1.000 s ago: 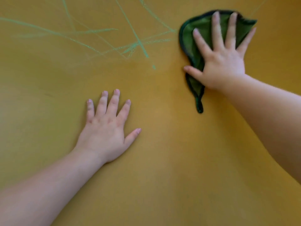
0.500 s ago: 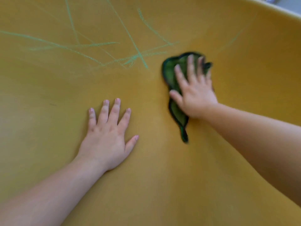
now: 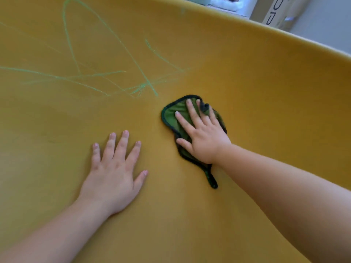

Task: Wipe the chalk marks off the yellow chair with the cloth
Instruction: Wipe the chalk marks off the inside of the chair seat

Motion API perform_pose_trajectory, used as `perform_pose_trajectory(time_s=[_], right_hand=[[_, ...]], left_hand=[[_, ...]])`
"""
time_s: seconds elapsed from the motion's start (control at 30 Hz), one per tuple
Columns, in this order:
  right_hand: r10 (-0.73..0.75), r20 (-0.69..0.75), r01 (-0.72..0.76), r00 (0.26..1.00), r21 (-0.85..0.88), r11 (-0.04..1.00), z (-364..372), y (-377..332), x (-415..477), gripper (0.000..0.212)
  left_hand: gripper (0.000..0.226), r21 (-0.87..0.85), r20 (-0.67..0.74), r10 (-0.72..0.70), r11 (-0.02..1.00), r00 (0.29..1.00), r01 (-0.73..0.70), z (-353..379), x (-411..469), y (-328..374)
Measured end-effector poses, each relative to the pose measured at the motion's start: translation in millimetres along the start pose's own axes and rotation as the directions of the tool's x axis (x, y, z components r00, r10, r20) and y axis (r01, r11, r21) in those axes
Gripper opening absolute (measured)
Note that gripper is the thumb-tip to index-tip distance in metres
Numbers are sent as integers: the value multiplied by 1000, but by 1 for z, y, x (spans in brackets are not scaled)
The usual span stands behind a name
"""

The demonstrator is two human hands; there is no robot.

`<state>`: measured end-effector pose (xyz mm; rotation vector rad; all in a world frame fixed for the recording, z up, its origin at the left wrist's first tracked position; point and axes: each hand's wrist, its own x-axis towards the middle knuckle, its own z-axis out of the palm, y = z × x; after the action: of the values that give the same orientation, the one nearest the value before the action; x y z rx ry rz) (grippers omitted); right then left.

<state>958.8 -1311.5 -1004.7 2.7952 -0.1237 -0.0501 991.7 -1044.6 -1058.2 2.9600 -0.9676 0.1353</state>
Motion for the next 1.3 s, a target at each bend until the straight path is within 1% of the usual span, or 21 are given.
perform_pose_trajectory(time_s=[0.07,0.13,0.2,0.27,0.3,0.37,0.43,0.5,0.53,0.6,0.67,0.7,0.73,0.77,0.83,0.9,0.97,1.03,1.13,1.23,1.3], right_hand=[[254,-36,-254,966,11,967,-21,41,9,86],[471,-168,-459,866,107,882,-50,82,22,92],[566,-296,-539,769,175,824,-72,104,34,93],[587,-368,-557,721,196,807,-78,102,47,89],[567,-378,-540,732,184,821,-75,93,55,87],[459,-359,-445,812,128,887,-63,64,68,83],[302,-299,-282,905,110,953,-47,24,72,80],[73,-215,-53,974,95,994,-28,-20,61,76],[-57,-173,72,983,86,994,-19,-39,49,74],[-280,-113,286,953,43,957,-3,-53,27,71],[-369,-125,366,921,-48,929,-3,-29,30,70],[-325,-175,313,929,-95,945,-9,-10,41,70],[-212,-258,190,942,-110,976,-20,10,55,71],[-46,-354,22,934,-73,997,-38,28,70,72],[257,-467,-248,846,83,965,-77,55,96,73],[383,-524,-335,761,190,923,-103,58,112,73],[388,-538,-312,748,231,921,-106,41,121,77],[295,-509,-230,809,188,955,-86,11,120,80],[36,-432,8,901,99,995,-39,-38,96,78],[-246,-316,270,916,35,962,2,-62,47,75],[-422,-210,419,882,-58,906,8,-45,34,76]], left_hand=[[79,7,-2,-6,1000,1000,6,-1,0,-1],[77,-3,-26,-9,1000,1000,9,-4,3,-2],[73,-2,-65,33,999,997,-33,-7,10,-9],[70,22,-134,99,995,986,-97,-11,20,-20],[70,20,-180,107,994,978,-105,-13,25,-25],[76,-1,-236,69,997,969,-71,-13,30,-28],[87,4,-235,37,999,971,-37,-9,31,-26],[94,-12,-233,-29,1000,972,27,-8,32,-26],[96,-23,-224,-74,997,972,70,-8,34,-27],[100,-27,-193,-136,991,972,134,-8,37,-27],[101,2,-168,-140,990,976,143,-5,37,-26],[102,17,-159,-130,991,979,135,-4,37,-25],[103,28,-154,-123,991,980,129,-4,37,-25],[103,33,-150,-124,991,981,130,-4,36,-25],[103,31,-148,-131,990,980,137,-4,36,-26],[103,24,-151,-130,991,980,135,-3,37,-25],[103,17,-153,-128,991,980,133,-3,37,-24],[103,15,-155,-128,991,980,132,-3,38,-23],[104,17,-167,-123,992,978,128,-2,39,-22],[104,28,-163,-127,991,978,133,-4,39,-21],[102,42,-161,-130,989,978,139,-4,38,-21]])
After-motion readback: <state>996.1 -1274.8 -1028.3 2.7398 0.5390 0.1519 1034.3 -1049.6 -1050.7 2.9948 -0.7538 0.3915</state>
